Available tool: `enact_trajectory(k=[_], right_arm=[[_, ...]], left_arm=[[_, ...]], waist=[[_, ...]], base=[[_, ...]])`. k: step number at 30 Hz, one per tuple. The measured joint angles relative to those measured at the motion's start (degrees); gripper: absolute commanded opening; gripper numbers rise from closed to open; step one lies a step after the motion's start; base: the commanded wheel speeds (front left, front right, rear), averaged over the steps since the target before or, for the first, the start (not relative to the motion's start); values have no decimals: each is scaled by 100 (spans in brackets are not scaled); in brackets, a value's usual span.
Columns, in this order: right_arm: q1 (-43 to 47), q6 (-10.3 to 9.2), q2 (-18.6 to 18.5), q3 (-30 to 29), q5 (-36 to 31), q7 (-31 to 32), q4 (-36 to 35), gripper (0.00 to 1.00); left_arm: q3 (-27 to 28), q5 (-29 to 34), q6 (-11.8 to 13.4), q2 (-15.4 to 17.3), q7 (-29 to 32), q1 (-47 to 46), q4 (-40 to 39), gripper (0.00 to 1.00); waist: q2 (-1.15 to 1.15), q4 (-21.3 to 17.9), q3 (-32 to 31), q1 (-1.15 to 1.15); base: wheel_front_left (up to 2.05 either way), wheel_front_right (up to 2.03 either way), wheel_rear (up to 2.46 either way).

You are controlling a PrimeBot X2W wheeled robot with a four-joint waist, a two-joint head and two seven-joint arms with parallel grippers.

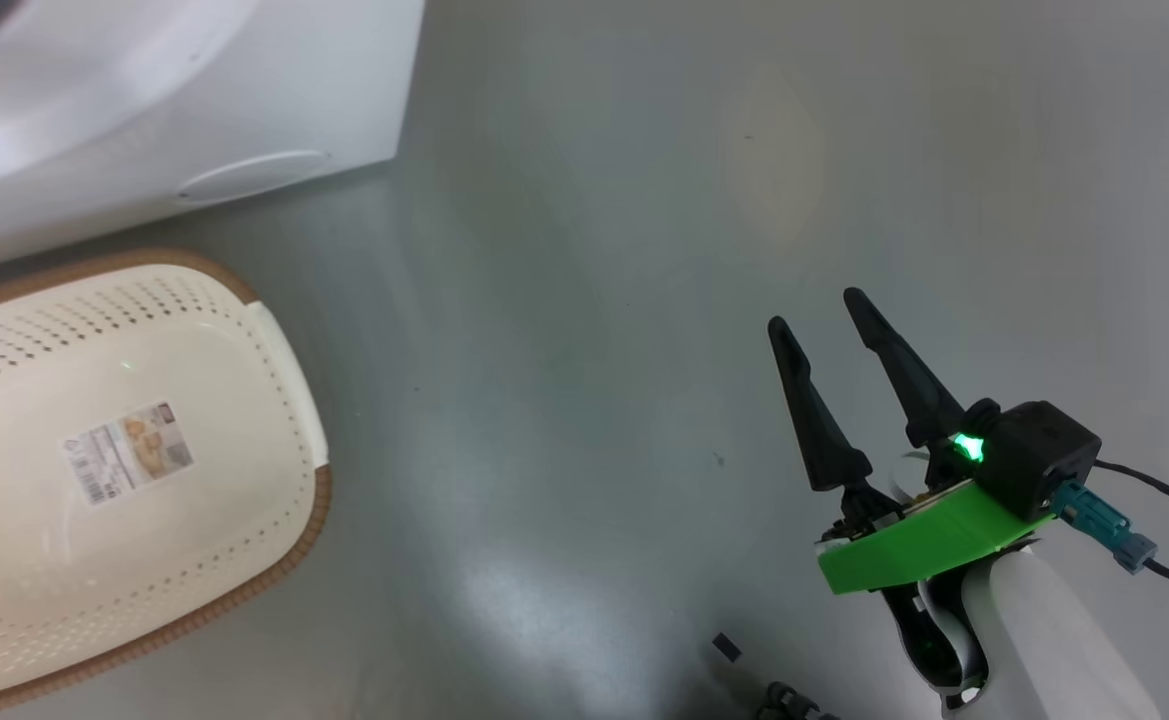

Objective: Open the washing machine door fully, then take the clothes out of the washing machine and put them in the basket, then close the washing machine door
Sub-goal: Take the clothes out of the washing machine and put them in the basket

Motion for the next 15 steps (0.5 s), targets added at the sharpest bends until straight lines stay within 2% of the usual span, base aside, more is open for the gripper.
enact_trajectory(k=[7,14,15], right_arm=[[-70,0,1,29,113,0,-1,100],[-81,0,2,25,113,0,-2,100],[-82,0,2,25,113,0,-2,100]], left_arm=[[-62,53,155,165,573,-278,267,100],[-164,93,274,185,1002,-402,361,100],[-189,94,292,185,1032,-402,363,58]], waist=[[0,-172,230,0],[0,-157,296,0],[0,-150,294,0]], base=[[0,0,0],[0,0,0],[0,0,0]])
